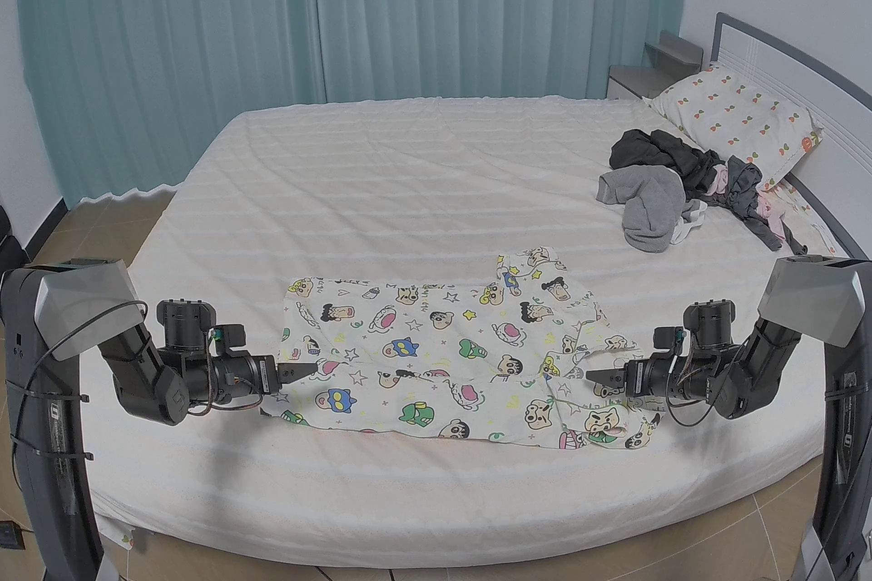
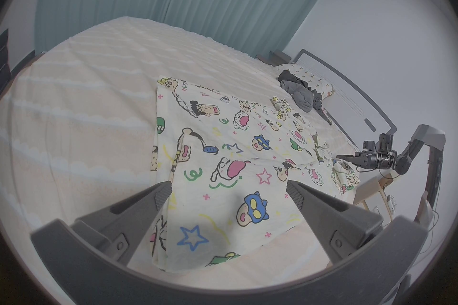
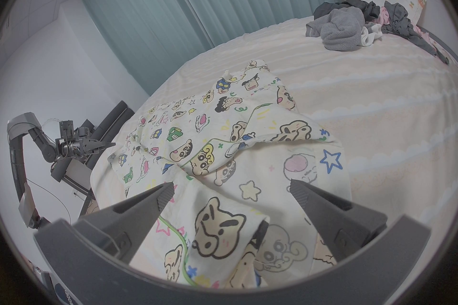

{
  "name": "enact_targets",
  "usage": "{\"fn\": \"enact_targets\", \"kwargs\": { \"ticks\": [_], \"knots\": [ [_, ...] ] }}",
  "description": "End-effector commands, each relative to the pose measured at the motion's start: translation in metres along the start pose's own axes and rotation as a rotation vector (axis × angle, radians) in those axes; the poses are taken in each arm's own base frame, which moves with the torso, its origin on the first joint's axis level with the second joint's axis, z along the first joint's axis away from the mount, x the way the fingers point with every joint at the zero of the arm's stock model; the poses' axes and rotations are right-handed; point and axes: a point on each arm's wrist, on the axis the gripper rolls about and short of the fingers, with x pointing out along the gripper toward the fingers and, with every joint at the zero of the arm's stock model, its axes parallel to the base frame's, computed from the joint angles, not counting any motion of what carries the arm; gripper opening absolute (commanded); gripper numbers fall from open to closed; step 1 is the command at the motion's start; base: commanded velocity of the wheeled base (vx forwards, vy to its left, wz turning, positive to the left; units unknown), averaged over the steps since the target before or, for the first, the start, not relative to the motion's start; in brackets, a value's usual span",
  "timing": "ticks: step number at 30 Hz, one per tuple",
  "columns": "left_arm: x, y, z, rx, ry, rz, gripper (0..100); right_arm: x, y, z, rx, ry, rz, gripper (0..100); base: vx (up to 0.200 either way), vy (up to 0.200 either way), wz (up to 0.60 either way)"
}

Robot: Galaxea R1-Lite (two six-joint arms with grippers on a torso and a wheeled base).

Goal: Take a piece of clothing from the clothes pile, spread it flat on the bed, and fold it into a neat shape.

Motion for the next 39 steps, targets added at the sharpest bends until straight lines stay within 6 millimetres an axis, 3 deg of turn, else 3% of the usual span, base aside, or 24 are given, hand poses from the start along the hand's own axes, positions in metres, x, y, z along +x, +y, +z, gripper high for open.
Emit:
{"fn": "enact_targets", "kwargs": {
  "ticks": [1,6,21,22,39],
  "knots": [
    [0.003,0.002,-0.001,-0.009,0.023,0.003,100,-0.001,0.003,0.000,-0.003,0.001,0.005,100,0.000,0.000,0.00],
    [0.011,0.009,-0.006,0.006,0.108,0.019,100,-0.002,0.003,0.001,-0.004,-0.001,0.005,100,0.000,0.000,0.00],
    [0.017,0.014,-0.017,-0.001,0.140,0.046,100,-0.002,0.003,0.002,-0.002,-0.003,0.004,100,0.000,0.000,0.00],
    [0.017,0.014,-0.017,-0.002,0.141,0.046,0,-0.002,0.003,0.002,-0.002,-0.003,0.004,100,0.000,0.000,0.00],
    [-0.001,0.016,-0.032,-0.042,0.182,0.068,0,-0.004,0.004,0.002,-0.004,-0.004,0.005,100,0.000,0.000,0.00]
  ]
}}
